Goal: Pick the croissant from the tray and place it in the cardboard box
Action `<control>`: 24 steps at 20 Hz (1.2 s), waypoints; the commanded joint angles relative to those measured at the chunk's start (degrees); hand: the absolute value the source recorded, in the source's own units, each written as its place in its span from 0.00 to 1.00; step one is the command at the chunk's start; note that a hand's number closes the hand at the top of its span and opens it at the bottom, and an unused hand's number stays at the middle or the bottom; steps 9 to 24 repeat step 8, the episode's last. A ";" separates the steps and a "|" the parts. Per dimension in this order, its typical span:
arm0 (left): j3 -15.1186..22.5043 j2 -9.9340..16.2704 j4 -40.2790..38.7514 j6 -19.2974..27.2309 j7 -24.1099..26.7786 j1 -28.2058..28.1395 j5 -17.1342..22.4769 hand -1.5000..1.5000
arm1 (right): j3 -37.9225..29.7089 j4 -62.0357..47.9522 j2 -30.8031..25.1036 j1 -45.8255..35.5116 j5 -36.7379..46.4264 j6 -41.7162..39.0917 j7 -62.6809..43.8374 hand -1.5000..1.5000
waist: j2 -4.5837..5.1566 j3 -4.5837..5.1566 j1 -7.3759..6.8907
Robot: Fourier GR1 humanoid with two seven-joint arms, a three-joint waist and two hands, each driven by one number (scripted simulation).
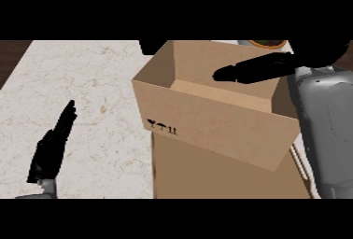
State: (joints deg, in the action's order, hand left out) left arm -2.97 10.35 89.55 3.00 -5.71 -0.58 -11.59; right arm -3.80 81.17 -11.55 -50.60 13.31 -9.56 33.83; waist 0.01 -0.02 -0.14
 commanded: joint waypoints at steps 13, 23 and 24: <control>0.46 -0.47 -1.47 -1.30 0.64 1.96 0.41 0.50 | -16.41 -23.86 -24.34 -13.07 -12.66 -21.10 9.21 0.00 | 0.60 0.02 -1.21; 0.46 -0.47 -1.47 -1.30 0.64 1.96 0.41 0.50 | -16.41 -23.86 -24.34 -13.07 -12.66 -21.10 9.21 0.00 | 0.60 0.02 -1.21; 0.46 -0.47 -1.47 -1.30 0.64 1.96 0.41 0.50 | -16.41 -23.86 -24.34 -13.07 -12.66 -21.10 9.21 0.00 | 0.60 0.02 -1.21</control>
